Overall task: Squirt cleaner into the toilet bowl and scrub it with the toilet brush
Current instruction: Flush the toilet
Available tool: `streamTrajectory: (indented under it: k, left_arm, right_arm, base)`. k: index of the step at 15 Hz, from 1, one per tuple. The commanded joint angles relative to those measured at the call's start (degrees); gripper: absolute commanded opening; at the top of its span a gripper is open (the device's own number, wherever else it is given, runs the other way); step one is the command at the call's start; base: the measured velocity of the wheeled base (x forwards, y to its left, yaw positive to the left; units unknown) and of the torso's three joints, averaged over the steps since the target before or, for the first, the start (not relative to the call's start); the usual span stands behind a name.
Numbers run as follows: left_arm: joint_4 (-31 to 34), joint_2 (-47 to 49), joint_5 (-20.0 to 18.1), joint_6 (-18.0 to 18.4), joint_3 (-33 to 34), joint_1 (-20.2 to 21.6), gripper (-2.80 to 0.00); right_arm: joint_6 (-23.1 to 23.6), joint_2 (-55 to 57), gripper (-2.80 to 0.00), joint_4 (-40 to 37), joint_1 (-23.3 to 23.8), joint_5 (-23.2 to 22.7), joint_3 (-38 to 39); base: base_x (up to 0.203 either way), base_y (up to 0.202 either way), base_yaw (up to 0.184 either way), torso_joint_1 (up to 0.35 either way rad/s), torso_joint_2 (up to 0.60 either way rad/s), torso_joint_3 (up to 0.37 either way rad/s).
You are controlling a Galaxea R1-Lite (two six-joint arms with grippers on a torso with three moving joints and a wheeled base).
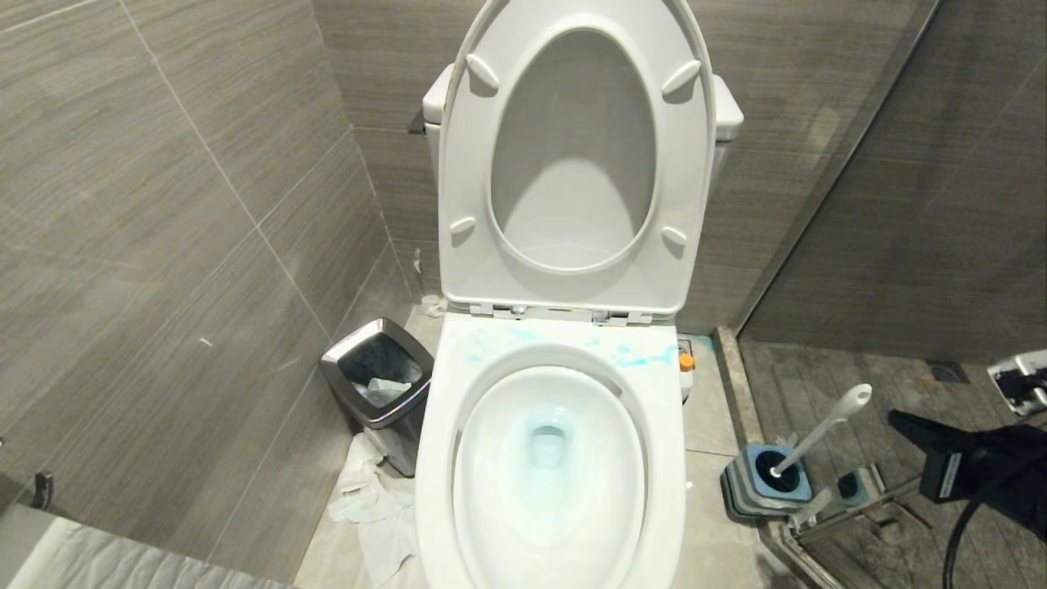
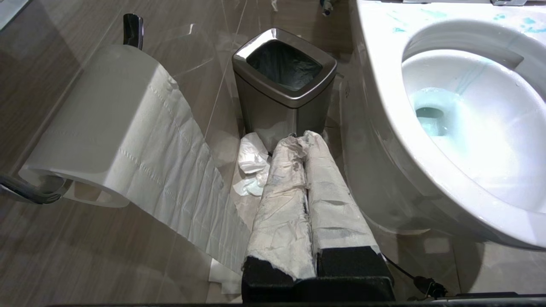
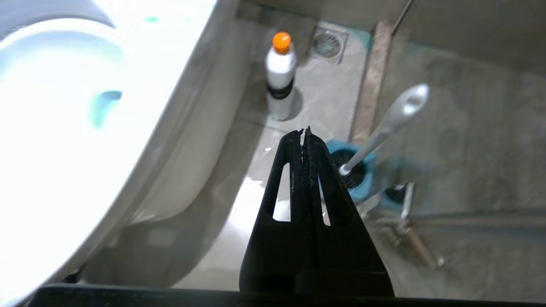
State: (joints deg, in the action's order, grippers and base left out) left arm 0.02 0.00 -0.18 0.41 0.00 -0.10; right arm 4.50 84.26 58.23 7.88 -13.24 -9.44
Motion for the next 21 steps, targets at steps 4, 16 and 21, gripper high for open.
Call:
streamTrajectory:
  k: [4,16,21]
  left_arm:
    - [0.04,0.00,0.01,0.02,0.09,0.01,-2.80]
    - [0.06,0.00,0.01,0.02,0.09,0.01,-2.80]
    - [-0.02,0.00,0.01,0.02,0.09,0.01,-2.80]
  right_arm:
    - [-1.35,-12.11,-2.80,0.24,-0.02,-11.37,8.53]
    - [-1.10,-66.24,-2.80,-50.20,0.01,-16.91,3.13]
    - [-1.33,-67.83,-2.80,-60.52,0.03,-14.23,-3.24]
  base:
    - [0.000,0.000,0.000,0.000,0.00,0.000]
    - [0.000,0.000,0.000,0.000,0.00,0.000]
    - [0.000,0.000,0.000,0.000,0.00,0.000]
